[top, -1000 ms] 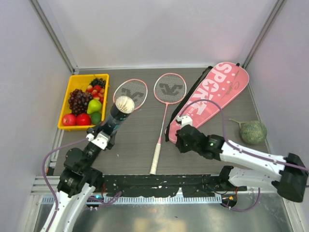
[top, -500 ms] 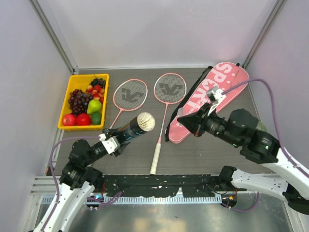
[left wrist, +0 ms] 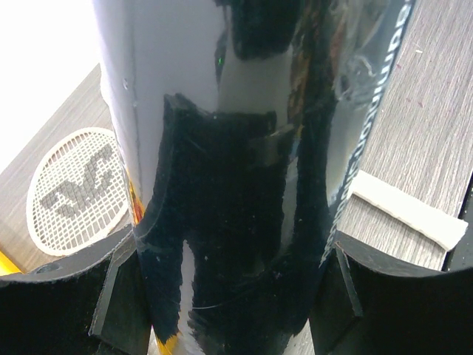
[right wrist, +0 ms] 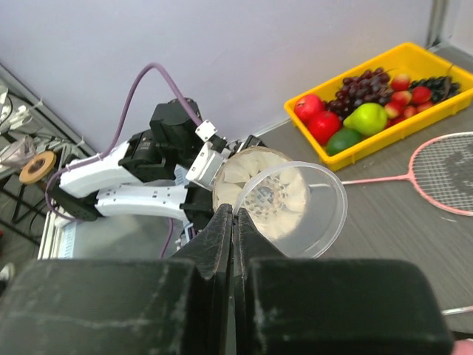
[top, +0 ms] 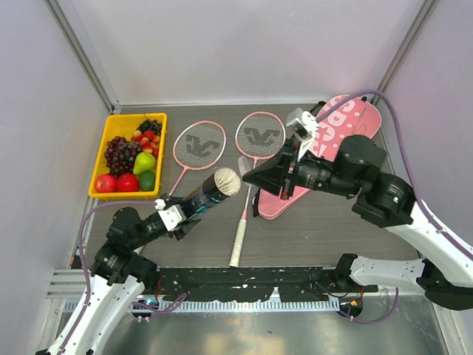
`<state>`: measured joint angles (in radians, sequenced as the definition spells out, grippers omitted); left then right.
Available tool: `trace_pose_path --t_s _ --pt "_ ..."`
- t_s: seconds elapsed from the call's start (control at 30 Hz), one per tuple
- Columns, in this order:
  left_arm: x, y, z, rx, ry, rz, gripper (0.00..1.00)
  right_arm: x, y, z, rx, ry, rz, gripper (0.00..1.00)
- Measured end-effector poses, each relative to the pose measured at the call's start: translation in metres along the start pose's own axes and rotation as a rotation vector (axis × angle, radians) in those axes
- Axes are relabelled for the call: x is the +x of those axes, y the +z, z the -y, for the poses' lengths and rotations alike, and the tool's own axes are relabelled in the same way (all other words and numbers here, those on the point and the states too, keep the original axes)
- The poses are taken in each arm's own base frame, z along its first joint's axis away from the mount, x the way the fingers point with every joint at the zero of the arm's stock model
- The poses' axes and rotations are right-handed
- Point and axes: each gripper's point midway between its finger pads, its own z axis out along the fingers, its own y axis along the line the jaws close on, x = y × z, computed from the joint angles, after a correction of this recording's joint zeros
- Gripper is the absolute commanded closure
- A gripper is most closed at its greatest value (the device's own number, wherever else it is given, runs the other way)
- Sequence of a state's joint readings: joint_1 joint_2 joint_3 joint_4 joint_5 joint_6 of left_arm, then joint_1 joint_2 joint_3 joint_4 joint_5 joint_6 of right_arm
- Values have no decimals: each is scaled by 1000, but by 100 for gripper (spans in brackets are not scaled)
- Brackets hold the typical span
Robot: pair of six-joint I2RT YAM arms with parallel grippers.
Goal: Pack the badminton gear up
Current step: Close the lid on the shuttle tube.
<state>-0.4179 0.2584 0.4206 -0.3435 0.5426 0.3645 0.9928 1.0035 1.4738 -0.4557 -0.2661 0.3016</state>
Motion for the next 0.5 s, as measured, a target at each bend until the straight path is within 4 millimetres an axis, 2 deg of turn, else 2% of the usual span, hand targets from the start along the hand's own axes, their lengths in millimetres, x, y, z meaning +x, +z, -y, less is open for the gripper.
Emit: trace_pose_path --t_s 0.17,0.23,0.5 --pt "4 0 1 4 -11 -16 100 25 30 4 -40 14 -104 95" --pt "6 -1 1 0 -11 -27 100 34 37 4 -47 20 -136 95" --pt "17 -4 -2 -15 20 -76 100 46 38 -3 -84 12 -183 95"
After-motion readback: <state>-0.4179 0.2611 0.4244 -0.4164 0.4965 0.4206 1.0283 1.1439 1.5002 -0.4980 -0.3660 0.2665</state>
